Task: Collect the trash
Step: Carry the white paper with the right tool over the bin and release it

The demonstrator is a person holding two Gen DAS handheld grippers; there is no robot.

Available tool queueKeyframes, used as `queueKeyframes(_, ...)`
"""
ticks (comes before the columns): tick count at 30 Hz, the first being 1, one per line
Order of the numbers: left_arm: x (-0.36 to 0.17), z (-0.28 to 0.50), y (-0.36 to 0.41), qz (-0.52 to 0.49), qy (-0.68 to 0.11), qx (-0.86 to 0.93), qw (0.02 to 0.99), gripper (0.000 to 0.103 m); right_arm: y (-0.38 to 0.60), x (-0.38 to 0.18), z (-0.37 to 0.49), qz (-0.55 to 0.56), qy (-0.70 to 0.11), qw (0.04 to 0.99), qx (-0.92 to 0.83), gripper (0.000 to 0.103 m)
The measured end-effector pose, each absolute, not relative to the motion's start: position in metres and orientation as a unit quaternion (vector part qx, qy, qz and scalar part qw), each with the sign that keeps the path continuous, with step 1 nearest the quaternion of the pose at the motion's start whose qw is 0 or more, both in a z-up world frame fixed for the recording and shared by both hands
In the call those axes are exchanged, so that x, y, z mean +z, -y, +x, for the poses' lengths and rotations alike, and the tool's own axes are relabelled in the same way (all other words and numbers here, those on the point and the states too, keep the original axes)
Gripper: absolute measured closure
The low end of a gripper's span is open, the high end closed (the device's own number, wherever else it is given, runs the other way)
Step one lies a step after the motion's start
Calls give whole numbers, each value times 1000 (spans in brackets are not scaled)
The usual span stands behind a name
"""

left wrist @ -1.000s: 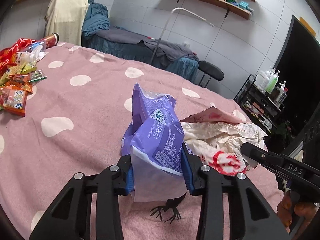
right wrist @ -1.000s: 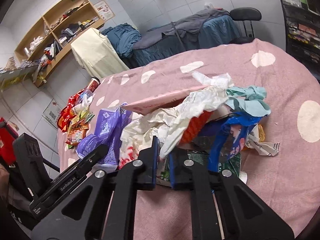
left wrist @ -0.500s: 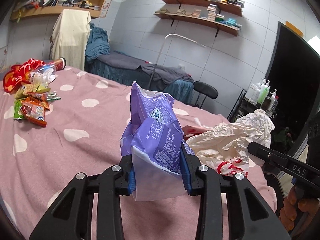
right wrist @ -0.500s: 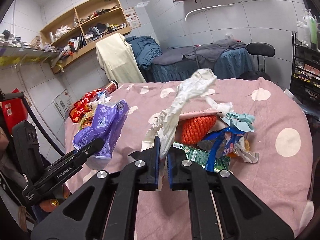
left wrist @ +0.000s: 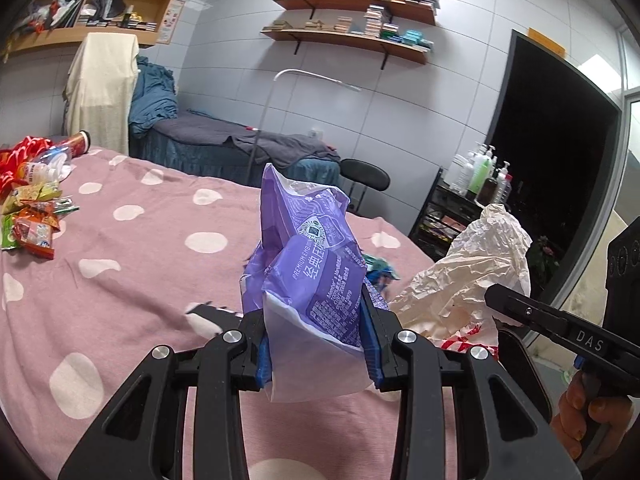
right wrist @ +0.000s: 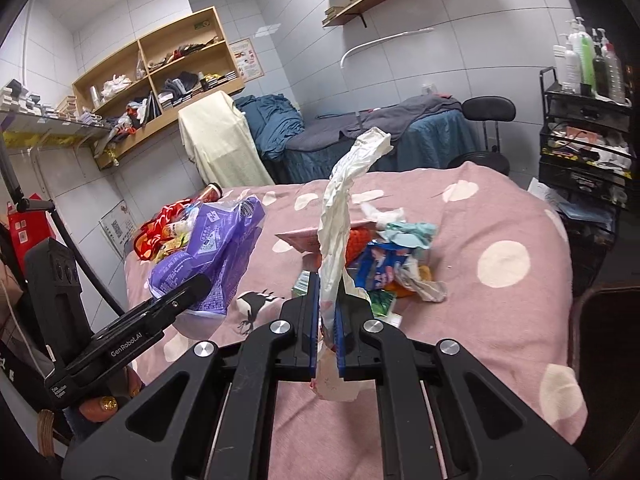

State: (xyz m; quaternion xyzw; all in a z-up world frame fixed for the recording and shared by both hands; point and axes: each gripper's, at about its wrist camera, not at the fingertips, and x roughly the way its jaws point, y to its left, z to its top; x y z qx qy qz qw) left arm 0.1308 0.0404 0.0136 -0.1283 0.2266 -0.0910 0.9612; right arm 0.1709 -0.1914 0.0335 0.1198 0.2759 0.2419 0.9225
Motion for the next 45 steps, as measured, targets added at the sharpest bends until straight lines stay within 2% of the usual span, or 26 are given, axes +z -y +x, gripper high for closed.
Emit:
queueKeyframes(19, 11, 120, 50, -93, -236, -193, 948, 68, 311, 25, 122, 155, -258, 948, 104, 95)
queueKeyframes(30, 2, 122, 108, -63, -257, -256, 930, 68, 385, 6, 107, 152, -258, 953, -38, 95)
queueKeyframes(38, -6, 128, 145, -38, -272, -290, 917, 67, 425, -25, 116, 104, -292, 940, -141, 95)
queueKeyframes(45, -14, 133, 169, -31, -291, -308, 905, 68, 426, -66, 124, 71, -347, 921, -160, 95)
